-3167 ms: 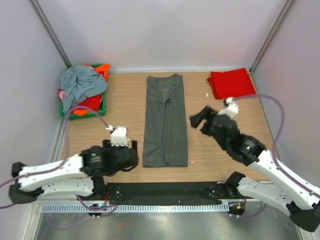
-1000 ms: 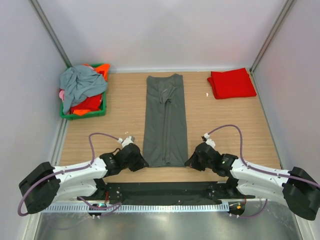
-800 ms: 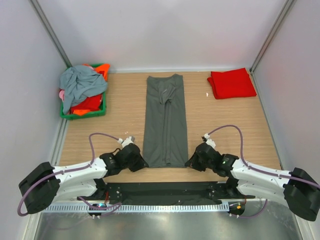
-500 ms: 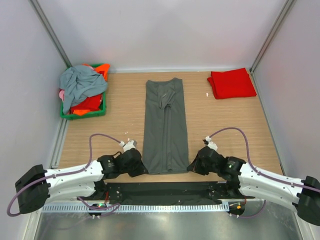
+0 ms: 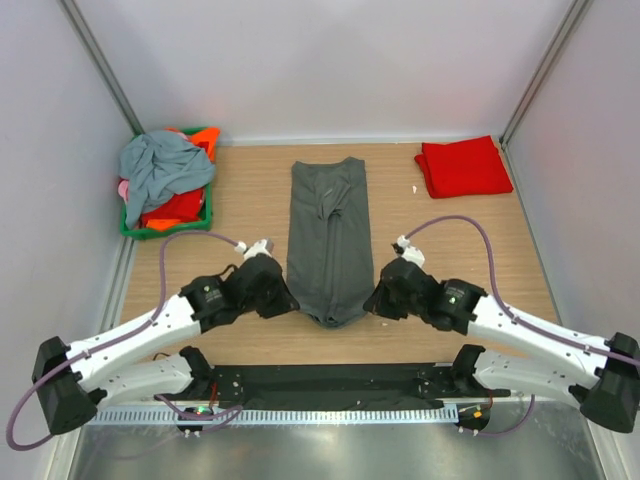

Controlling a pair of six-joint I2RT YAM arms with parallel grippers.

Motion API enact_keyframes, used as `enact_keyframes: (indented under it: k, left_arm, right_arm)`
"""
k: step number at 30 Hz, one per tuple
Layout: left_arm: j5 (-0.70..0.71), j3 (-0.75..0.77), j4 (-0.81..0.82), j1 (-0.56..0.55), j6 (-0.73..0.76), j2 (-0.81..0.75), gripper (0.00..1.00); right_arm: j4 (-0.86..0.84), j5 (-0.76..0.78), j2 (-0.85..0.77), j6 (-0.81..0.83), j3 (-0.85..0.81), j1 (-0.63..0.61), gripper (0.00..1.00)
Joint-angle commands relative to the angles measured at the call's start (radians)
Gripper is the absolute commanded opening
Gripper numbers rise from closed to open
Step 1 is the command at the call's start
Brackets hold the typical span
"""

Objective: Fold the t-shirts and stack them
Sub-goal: Fold the tshirt

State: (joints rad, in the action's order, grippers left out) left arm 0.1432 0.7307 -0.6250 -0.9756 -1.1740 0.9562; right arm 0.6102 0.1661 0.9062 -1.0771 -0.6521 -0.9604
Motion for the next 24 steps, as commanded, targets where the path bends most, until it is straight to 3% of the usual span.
enact_keyframes:
  k: [1,10,24]
  left_arm:
    - [-0.06,0.105,-0.056,0.106,0.155,0.09,0.06]
    - [-0.172,0.364,-0.073,0.255,0.35,0.352,0.03]
    - [-0.191,0.67,-0.162,0.449,0.52,0.661,0.02]
  right_arm:
    - [0.033,0.069,0.106,0.146,-0.144,0.038,0.01]
    - [-0.016,-0.065,0.334,0.336,-0.352,0.281,0.01]
    - [-0.015,-0.114,0.637,0.471,-0.627,0.439,0.01]
